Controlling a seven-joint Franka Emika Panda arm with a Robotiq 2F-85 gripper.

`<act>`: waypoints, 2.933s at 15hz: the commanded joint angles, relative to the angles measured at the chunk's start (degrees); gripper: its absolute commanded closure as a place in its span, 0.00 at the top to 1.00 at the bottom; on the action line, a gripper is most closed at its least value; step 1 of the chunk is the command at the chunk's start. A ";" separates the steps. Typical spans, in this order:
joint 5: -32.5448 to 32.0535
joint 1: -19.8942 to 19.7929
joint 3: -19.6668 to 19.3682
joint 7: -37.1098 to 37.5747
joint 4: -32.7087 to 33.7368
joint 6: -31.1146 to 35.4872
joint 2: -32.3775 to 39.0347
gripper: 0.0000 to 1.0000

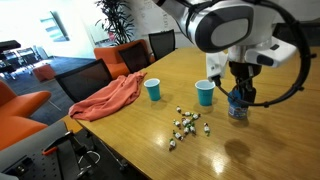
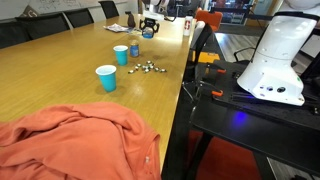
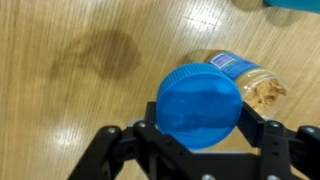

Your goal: Put the lid on the peanut butter jar

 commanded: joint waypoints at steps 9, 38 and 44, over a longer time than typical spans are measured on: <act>-3.36 2.33 0.85 0.47 22.44 -7.85 12.18 0.54; -2.52 1.21 2.36 1.28 29.60 -6.39 18.34 0.54; -3.13 1.35 1.82 2.95 34.20 -7.55 21.60 0.54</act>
